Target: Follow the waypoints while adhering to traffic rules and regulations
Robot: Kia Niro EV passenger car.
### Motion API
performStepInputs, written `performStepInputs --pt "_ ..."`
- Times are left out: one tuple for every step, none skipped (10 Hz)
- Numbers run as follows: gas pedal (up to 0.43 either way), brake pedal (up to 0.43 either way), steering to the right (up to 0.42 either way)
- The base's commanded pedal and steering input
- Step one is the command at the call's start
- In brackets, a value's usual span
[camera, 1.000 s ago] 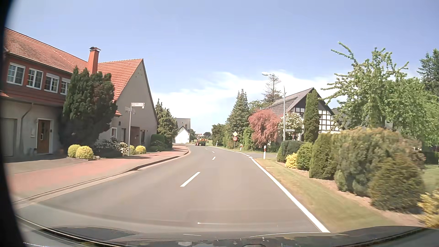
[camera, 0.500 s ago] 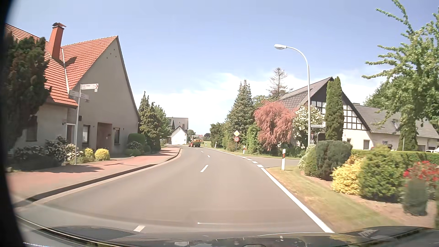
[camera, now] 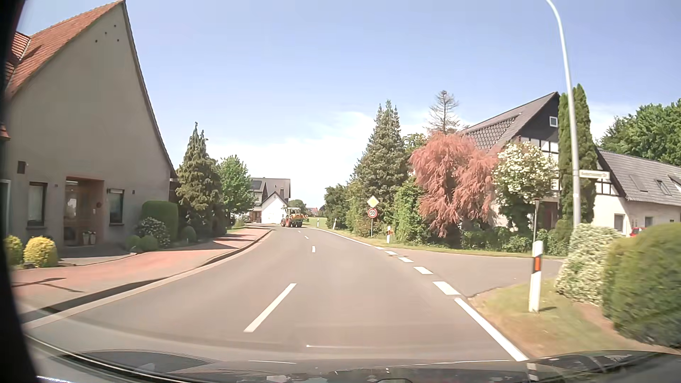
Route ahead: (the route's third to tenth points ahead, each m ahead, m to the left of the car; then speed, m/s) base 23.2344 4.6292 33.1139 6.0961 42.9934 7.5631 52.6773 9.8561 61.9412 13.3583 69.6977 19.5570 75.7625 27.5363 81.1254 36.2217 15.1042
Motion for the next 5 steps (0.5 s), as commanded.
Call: performStepInputs --pt "0.000 0.024 -0.015" --pt "0.000 0.024 -0.017" --pt "0.000 0.030 -0.020" --pt "0.000 0.037 -0.024" --pt "0.000 0.043 -0.027"
